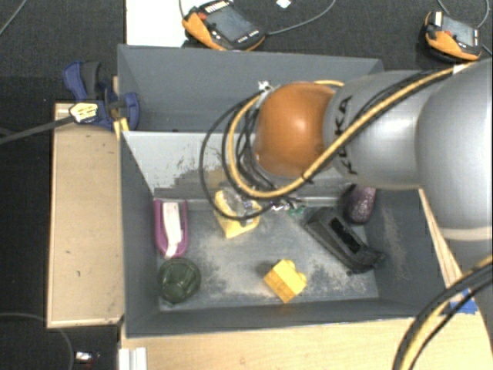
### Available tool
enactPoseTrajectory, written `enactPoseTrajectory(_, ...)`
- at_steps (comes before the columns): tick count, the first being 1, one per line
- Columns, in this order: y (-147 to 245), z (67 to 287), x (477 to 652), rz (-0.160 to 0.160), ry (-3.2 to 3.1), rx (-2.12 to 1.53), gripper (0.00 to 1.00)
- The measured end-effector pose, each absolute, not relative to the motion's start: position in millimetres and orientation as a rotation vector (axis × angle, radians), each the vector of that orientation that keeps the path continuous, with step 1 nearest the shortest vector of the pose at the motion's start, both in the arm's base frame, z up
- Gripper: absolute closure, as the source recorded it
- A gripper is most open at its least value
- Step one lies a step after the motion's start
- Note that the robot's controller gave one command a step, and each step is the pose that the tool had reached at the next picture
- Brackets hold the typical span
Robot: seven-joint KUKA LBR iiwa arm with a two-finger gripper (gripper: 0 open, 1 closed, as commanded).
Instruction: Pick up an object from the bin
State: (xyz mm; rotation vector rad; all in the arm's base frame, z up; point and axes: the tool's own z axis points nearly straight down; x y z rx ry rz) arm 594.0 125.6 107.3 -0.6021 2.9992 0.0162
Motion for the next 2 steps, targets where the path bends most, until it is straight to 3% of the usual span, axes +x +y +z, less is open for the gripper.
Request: enactPoseTrajectory(2, 125.9, 181.3, 594.8, 0.018, 3.003, -0.587, 1.0)
